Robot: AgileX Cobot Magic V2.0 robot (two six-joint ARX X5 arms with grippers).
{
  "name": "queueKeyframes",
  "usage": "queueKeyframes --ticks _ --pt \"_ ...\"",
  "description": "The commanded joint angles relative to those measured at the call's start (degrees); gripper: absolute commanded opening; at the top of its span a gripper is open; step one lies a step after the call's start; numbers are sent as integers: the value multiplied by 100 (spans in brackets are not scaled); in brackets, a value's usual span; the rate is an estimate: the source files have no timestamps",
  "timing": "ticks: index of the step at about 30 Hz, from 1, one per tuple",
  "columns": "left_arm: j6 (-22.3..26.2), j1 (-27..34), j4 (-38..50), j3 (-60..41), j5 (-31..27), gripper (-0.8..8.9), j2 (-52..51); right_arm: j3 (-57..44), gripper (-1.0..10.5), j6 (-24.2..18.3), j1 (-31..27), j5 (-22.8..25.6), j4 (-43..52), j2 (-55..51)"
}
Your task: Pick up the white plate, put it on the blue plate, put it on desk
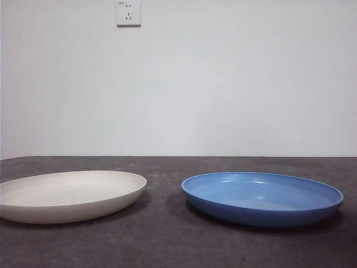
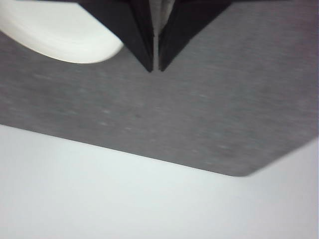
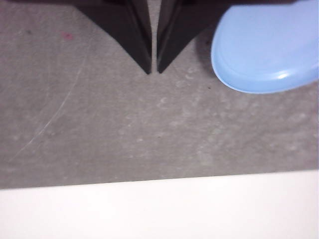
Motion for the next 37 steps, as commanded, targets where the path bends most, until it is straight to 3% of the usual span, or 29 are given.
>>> queueKeyframes --ticks 1,6,9,13,22,27,37 --pt "-446 -11 4 31 229 16 59 96 11 787 9 -17 57 -2" --pt "-1434 -186 42 459 409 16 446 490 11 1543 37 -68 52 61" --pt "-1508 -424 44 874 431 16 844 780 11 1880 107 -131 -2 280" --pt "-1353 -704 31 1650 509 16 1502 1357 11 1902 243 -321 -273 809" --pt "-1060 -984 -894 3580 1427 16 3003 3130 11 1513 341 -1373 -1506 2308" --pt "-999 -1093 -1443 4299 1845 16 3456 4142 11 1027 369 -2061 -2326 2959" --pt "-90 -1270 -3126 5431 2999 16 4297 5560 11 195 1029 -2120 -3403 3648"
